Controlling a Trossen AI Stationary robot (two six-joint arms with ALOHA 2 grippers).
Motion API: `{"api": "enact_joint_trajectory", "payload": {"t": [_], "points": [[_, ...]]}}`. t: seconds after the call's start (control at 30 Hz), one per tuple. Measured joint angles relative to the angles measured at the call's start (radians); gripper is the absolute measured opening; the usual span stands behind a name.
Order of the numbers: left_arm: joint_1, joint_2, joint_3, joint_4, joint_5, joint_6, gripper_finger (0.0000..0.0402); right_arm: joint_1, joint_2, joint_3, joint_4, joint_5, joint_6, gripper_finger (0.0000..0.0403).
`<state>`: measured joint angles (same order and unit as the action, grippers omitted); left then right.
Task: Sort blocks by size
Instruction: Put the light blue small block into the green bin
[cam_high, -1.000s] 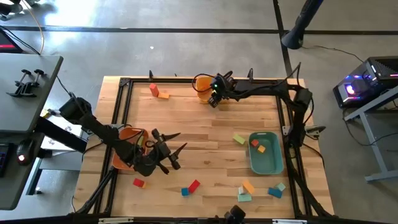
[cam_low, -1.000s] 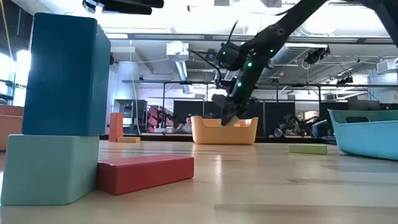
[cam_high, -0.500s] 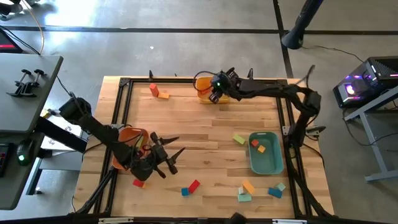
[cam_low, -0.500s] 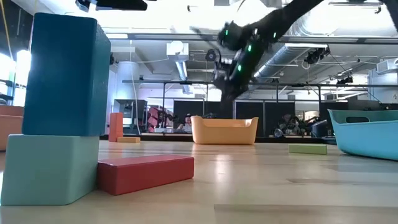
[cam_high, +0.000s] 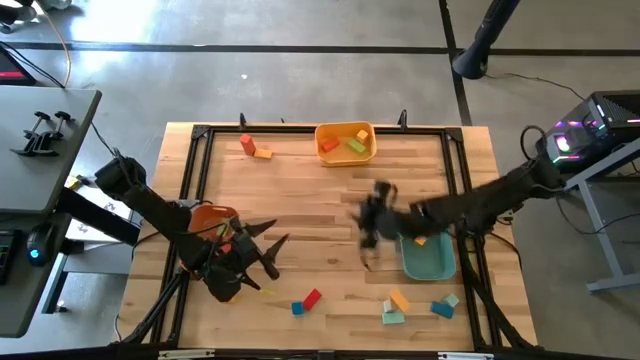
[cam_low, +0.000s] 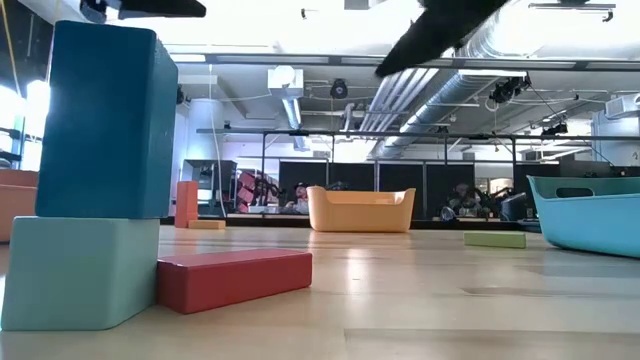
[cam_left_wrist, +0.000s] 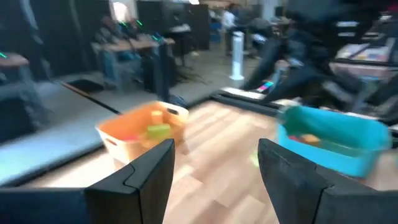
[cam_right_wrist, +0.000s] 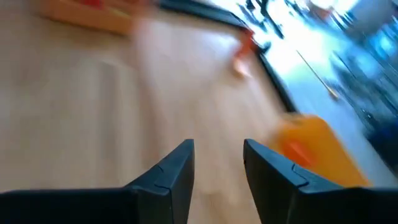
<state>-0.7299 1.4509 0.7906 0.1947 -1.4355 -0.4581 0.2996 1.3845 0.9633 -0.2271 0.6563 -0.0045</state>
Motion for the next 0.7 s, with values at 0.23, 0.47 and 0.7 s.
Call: {"api": "enact_joint_trajectory", "payload": {"t": [0.23,0.47,0.7], "points": [[0.13,-0.038,0.0,0.008,0.41,-0.03,0.0216,0.303,-0.048,-0.157,0.209,0.004,0.048,0.0133],[0.276,-0.005,0.0,0.099,0.537,0.031,0.0216,0.492,-0.05,-0.152,0.209,0.023,0.162,0.0133],[0.319,0.043,0.0,0.288,0.632,0.185,0.0216,0.551,-0.05,-0.12,0.262,0.016,0.126,0.0133]]}}
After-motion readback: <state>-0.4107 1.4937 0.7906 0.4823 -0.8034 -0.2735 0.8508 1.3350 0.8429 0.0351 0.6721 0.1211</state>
